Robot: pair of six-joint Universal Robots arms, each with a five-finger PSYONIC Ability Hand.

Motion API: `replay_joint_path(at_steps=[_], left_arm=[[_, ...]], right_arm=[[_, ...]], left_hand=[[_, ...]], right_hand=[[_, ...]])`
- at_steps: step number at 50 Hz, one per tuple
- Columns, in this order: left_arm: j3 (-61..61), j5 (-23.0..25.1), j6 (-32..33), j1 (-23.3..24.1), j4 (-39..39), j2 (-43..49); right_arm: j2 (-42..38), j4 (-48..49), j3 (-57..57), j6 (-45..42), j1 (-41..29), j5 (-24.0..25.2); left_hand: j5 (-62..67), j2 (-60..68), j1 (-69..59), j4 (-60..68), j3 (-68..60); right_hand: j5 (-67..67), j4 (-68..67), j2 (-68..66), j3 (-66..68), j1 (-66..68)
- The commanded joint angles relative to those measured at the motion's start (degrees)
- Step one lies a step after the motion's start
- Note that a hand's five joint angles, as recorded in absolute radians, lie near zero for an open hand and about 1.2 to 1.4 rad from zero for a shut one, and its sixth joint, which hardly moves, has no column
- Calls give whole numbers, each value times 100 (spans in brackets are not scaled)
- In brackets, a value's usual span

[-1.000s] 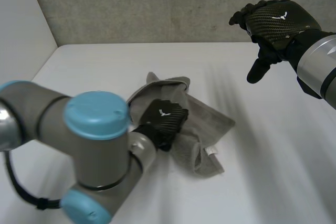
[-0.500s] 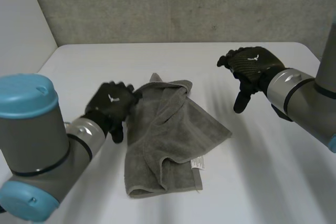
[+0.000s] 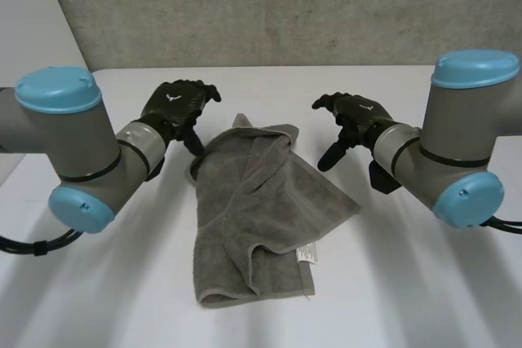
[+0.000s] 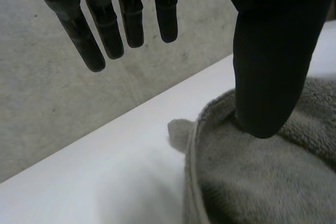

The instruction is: Fold the towel.

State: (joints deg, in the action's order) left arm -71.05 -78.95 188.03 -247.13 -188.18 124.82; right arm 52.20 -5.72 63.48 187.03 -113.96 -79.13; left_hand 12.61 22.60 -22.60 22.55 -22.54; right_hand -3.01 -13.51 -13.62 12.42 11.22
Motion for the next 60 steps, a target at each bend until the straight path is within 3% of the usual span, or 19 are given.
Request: replay_joint_path(at_steps=[1,4,10,18,20,21,22,23,26,32,37,45,47,52,60], left_arm=[[751,213,-399,7,88,720],[1198,213,-688,7,368,1193],[1586,81,-786,15,528,1599],[2113,-446,-742,15,536,2117],[2227,-534,-733,15,528,2222],[2262,-525,-724,15,528,2240],[2262,-525,-724,15,528,2240],[2262,-534,-724,15,528,2214],[2245,-551,-724,15,528,2152],[1849,-525,-672,51,721,1309],[780,-534,-426,130,765,-260],[-311,-455,-171,506,826,-1906],[-522,-446,-162,612,827,-2135],[-1093,-446,-66,780,774,-2768],[-1464,-446,417,885,783,-3059]], right_arm=[[-149,1,24,-88,-3,-6],[27,18,261,-105,5,12],[282,10,657,-438,67,47],[440,-8,991,-694,85,21],[467,1,1026,-694,93,20],[484,1,1044,-694,93,12],[484,1,1044,-694,93,12],[484,1,1035,-703,93,12],[484,18,957,-695,93,12],[493,10,536,-554,198,-32],[546,-52,165,-62,295,-41],[528,-158,-107,738,164,372],[389,-114,-186,904,-55,713],[-50,-87,-493,993,-564,1022],[-727,-70,-1099,993,-970,1119]], left_hand=[[981,982,-982,987,-988],[1619,1620,-1620,1625,-1626],[1637,1638,-1638,1643,-1644],[2225,2227,-2227,2232,-2232],[3162,3163,-3163,3168,-3169],[4333,4335,-4334,4339,-4340],[4345,4346,-4346,4351,-4352],[5725,5726,-5726,5731,-5732],[5739,5740,-5740,5745,-5746],[5739,5740,-5740,5745,-5746],[5739,5740,-5740,5745,-5746],[5739,5740,-5740,5745,-5746],[5739,5740,-5740,5745,-5746],[5739,5740,-5740,5745,-5746],[5739,5740,-5740,5745,-5746]], right_hand=[[301,351,362,-242,-122],[301,351,362,-242,-122],[301,351,362,-242,-122],[301,351,362,-242,-122],[301,351,362,-242,-122],[301,351,362,-242,-122],[301,351,362,-242,-122],[301,351,362,-242,-122],[301,351,362,-242,-122],[301,351,362,-242,-122],[301,351,362,-242,-122],[301,351,362,-242,-122],[301,351,362,-242,-122],[301,351,362,-242,-122],[-210,-159,-149,268,389]])
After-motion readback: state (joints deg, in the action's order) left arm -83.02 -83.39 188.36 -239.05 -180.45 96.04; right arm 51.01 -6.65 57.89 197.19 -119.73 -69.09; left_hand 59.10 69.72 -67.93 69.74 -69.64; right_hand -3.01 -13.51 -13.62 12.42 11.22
